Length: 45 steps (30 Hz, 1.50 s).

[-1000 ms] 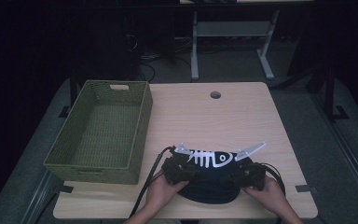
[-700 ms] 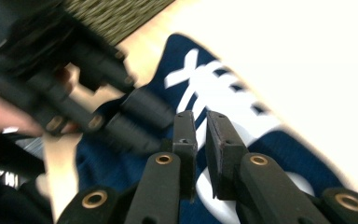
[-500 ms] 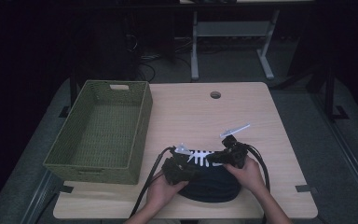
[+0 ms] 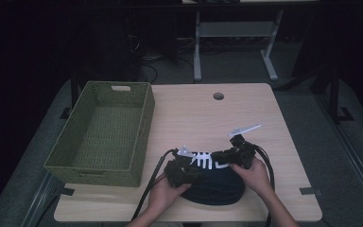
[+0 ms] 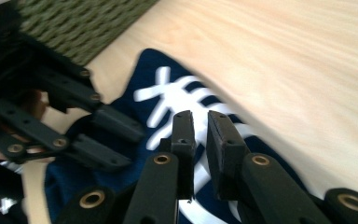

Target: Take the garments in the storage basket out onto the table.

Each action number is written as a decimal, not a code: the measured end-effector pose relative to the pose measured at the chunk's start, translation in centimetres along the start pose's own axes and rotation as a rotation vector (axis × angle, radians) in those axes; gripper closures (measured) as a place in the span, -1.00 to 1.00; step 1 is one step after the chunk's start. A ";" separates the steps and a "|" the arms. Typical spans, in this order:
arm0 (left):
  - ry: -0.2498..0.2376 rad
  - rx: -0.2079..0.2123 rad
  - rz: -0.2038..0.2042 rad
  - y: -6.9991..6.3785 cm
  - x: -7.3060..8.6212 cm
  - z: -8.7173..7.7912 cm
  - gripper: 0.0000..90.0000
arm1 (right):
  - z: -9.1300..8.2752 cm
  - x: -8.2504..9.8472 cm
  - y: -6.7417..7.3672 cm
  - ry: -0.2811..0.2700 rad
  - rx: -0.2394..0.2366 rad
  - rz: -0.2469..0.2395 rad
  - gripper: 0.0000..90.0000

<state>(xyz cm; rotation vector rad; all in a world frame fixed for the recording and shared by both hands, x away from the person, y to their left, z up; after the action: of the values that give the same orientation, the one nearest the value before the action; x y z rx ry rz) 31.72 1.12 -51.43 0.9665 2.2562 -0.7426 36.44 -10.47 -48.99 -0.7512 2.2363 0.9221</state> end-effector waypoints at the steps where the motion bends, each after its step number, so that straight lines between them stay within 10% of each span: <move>1: 0.000 0.000 -0.002 0.0 0.0 0.0 0.53 | -0.2 0.0 -0.3 0.002 0.009 0.008 0.79; 9: -0.001 0.003 -0.001 0.0 0.0 0.0 0.54 | 0.4 2.2 -2.6 0.068 0.063 0.051 0.85; 21: -0.007 0.001 -0.009 -0.1 0.0 0.0 0.54 | -2.4 2.0 -2.8 -0.026 0.034 0.084 0.73; 33: -0.007 0.002 -0.005 -0.1 0.0 0.1 0.54 | -3.3 5.2 -5.4 -0.009 0.061 0.155 0.77; 38: -0.012 0.001 -0.005 -0.1 0.0 0.1 0.54 | -3.8 4.6 -4.7 -0.018 0.064 0.134 0.70; 45: -0.017 -0.001 -0.006 -0.1 0.0 0.0 0.54 | -2.9 4.3 -0.2 -0.002 -0.069 0.078 0.69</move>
<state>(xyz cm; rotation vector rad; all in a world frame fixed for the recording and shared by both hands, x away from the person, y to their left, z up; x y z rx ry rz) 31.66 1.07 -51.46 0.9495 2.2454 -0.7493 32.82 -13.98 -50.43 -0.6976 2.2560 1.0420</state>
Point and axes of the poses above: each handheld gripper's, and its own axes: z roughly forward along the jaws, x roughly out of its underside, y roughly to its left, the point moved 9 cm from there along z, roughly forward along the jaws, and after that the axes turned 5 degrees about -y, right-handed, at the moved point
